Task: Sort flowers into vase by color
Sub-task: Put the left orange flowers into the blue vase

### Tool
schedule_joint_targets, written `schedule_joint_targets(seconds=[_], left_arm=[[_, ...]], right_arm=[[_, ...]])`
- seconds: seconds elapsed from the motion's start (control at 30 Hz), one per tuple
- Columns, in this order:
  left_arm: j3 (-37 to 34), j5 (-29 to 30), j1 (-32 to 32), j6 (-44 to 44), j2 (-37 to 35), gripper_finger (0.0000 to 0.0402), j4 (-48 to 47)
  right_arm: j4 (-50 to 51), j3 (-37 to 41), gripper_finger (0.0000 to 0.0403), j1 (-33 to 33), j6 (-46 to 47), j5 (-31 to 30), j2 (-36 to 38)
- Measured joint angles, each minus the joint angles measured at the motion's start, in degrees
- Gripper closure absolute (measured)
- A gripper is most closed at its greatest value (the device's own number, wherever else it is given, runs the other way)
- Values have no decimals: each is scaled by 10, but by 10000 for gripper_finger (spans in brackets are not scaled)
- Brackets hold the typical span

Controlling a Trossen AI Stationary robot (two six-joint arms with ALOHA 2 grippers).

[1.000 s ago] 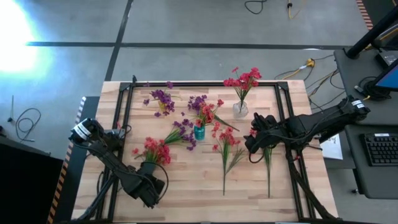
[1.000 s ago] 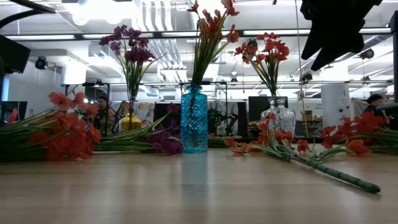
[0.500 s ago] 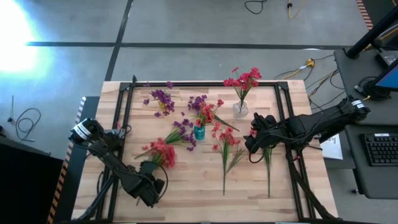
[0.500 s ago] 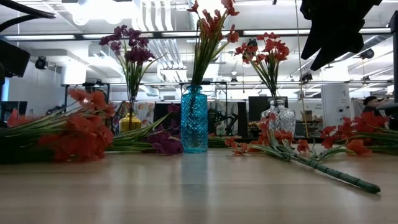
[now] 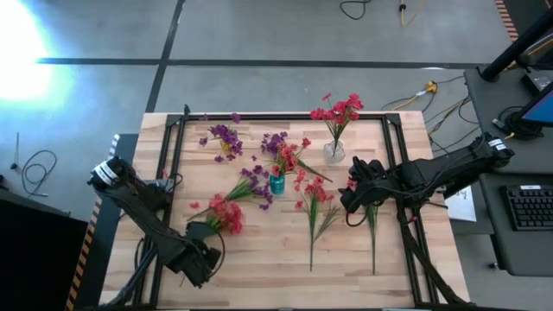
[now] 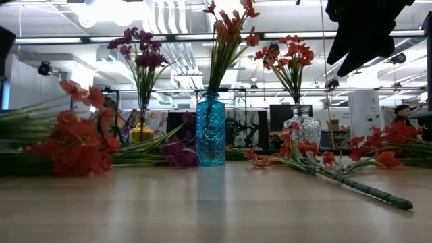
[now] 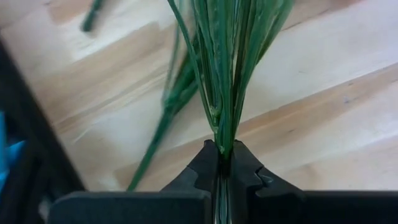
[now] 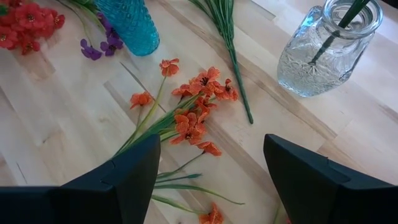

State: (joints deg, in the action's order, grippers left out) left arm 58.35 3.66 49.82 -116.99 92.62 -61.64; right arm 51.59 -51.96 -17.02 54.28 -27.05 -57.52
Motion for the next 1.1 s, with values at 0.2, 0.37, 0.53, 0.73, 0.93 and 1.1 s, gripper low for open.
schedule_joint_targets(seconds=[0.2,0.37,0.53,0.73,0.93,1.1], left_arm=[[0,62,21,-40,-60,401,-30],[0,127,21,-39,-95,402,-29],[0,160,21,-42,-130,402,-50],[0,289,21,20,-173,402,-35],[0,344,21,97,-202,401,-26],[0,394,22,186,-214,401,-5]], right_arm=[[0,0,128,0,-3,0,0],[0,0,127,0,-6,0,0],[0,0,124,0,-9,0,0],[0,0,132,-6,-15,-1,0],[0,0,138,-42,-18,-3,9],[-32,0,137,-76,-27,-34,8]])
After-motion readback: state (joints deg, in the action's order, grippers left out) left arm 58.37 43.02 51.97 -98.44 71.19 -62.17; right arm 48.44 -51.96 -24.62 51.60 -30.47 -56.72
